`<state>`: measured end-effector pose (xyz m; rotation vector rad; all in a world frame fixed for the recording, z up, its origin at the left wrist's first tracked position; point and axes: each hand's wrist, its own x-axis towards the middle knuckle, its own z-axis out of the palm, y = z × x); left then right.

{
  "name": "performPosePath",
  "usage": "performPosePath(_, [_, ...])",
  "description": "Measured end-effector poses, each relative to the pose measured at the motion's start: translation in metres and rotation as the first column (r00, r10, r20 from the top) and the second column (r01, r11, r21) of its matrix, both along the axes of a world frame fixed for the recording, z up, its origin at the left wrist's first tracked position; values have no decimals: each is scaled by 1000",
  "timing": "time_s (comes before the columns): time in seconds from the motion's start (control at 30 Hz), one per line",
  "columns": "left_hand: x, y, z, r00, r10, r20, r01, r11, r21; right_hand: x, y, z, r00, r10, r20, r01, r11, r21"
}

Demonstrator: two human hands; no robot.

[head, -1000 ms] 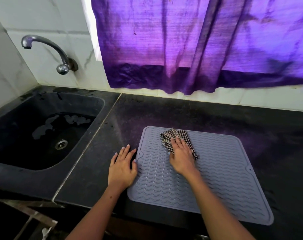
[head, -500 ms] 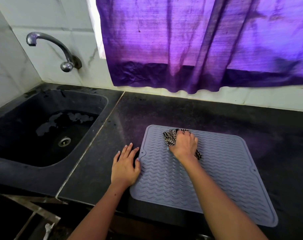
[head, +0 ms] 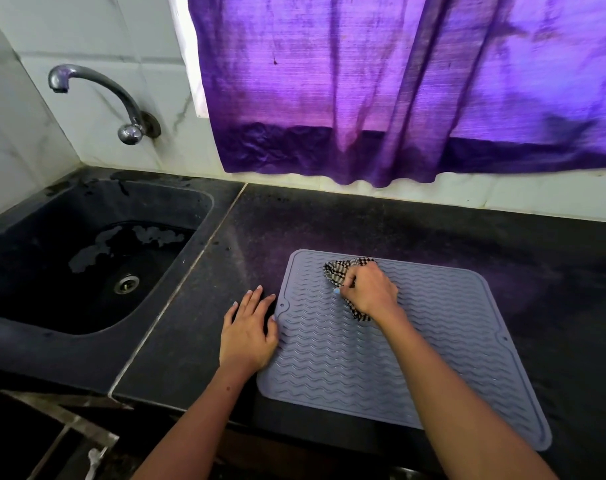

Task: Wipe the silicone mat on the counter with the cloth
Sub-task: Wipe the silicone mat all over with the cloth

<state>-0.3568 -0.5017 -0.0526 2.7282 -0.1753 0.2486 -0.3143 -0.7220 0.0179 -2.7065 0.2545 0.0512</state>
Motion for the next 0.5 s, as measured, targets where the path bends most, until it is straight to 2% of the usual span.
performPosePath(0.1, [0,0,0,1000,-1,1,1,1000,-1,2,-7,-1,999,-54,2,53,988,143])
performPosePath(0.17, [0,0,-1,1000,-1,-1,1,1000,7,3,-13,-3,987,-162,10,146,914,379])
performPosePath(0.23, [0,0,-1,1000,-1,3,1,1000,5,1,-19,-8,947,-320,28,269,839,472])
performPosePath(0.3, [1,0,-1,1000,0,4,0,1000,6,-4,-19,-14,921,-383,72,337,875,347])
performPosePath(0.37, [1,0,-1,1000,1,1,-1,1000,11,-8,-15,-17,925,-328,192,308,943,128])
performPosePath(0.43, [1,0,-1,1000,3,-1,-3,1000,11,-10,-10,-20,929,-145,342,180,981,-72])
performPosePath(0.5, [1,0,-1,1000,5,2,-5,1000,9,-10,-6,-21,920,51,388,34,977,-209])
